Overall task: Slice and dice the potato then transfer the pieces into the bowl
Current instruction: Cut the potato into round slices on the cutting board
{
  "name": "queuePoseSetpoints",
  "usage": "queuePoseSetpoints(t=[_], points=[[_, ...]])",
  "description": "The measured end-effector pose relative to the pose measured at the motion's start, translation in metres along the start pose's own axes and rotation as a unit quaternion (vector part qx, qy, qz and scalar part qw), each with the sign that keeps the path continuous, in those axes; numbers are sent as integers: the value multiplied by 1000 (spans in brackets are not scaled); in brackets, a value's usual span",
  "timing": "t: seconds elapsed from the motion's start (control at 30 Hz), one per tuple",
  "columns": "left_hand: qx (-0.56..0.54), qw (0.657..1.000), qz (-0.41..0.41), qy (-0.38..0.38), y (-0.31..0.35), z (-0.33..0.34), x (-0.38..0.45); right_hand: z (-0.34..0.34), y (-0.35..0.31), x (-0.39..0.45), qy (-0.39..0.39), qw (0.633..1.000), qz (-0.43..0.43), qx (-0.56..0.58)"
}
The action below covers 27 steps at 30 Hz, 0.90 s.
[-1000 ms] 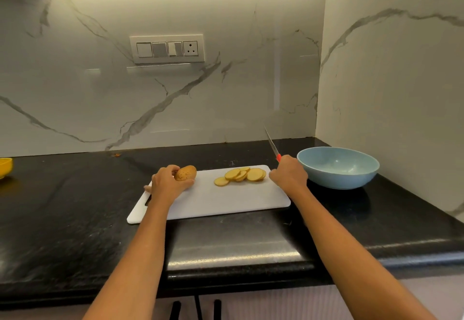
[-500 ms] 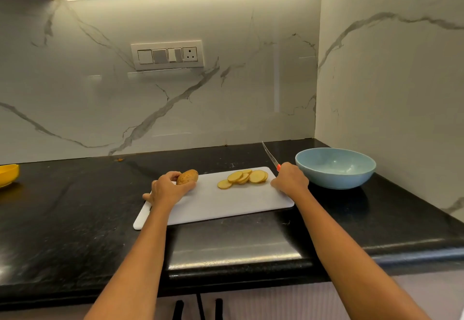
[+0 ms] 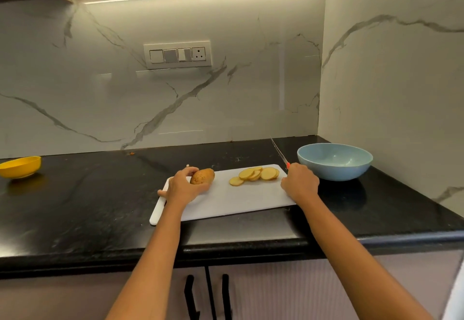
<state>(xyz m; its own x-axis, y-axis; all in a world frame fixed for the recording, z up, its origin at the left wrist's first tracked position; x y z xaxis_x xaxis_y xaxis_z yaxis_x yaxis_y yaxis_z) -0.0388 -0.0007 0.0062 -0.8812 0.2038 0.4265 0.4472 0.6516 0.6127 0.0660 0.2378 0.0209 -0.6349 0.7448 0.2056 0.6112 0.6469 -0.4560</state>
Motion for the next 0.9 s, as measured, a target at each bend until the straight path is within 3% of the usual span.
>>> queuePoseSetpoints(t=[0.13, 0.3, 0.47, 0.9], points=[[-82, 991, 84, -65, 10, 3, -8, -3, -13, -15, 33, 993, -54, 98], [-116, 980, 118, -110, 16, 5, -15, -1, -37, -47, -65, 985, -134, 92], [-131, 980, 129, -73, 17, 7, -17, -1, -57, -66, -150, 982, -112, 5], [-111, 987, 112, -16, 15, 6, -15, -9, -71, -91, -118, 982, -143, -44]])
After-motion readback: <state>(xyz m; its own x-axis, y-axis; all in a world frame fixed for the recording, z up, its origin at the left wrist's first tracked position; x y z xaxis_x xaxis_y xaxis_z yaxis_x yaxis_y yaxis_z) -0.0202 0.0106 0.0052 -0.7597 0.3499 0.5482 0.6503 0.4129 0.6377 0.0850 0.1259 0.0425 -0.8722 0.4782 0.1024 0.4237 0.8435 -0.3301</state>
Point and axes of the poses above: each hand's wrist, its own x-axis towards the middle knuckle, its own z-axis out of the palm, y = z × x, the point moved 1 cm from there along x, towards the middle knuckle, and after that the axes turned 13 degrees about z, right-handed, at the moved point
